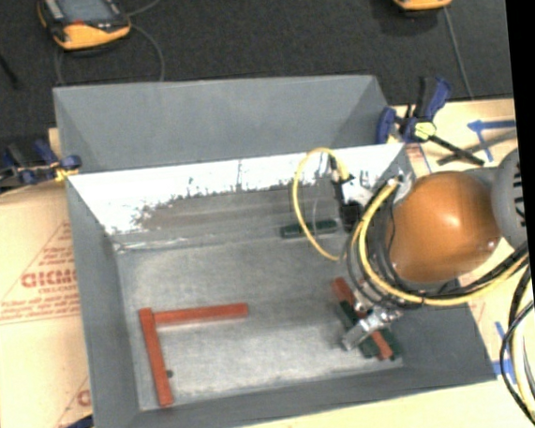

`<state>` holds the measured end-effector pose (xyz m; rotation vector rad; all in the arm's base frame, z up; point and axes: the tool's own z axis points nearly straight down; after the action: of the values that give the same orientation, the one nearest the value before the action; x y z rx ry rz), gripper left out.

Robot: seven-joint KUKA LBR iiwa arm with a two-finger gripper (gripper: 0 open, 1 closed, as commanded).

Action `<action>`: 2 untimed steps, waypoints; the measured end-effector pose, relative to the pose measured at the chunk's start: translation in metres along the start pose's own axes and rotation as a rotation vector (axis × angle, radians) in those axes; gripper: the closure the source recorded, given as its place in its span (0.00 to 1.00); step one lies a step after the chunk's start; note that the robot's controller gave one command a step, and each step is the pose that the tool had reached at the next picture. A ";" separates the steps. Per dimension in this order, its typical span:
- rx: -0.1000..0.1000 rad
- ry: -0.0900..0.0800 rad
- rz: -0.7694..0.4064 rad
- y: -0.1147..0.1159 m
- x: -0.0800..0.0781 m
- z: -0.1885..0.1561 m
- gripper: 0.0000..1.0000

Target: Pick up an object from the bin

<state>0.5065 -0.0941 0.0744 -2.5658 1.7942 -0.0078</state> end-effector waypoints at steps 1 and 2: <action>-0.008 0.002 0.015 -0.004 -0.005 -0.018 1.00; -0.010 0.002 0.018 -0.048 -0.036 0.005 1.00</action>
Offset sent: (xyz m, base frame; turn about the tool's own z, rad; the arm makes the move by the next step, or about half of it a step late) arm 0.0010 0.0056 0.0166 0.0149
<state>0.5393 -0.0443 0.0700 -2.5576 1.8222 -0.0007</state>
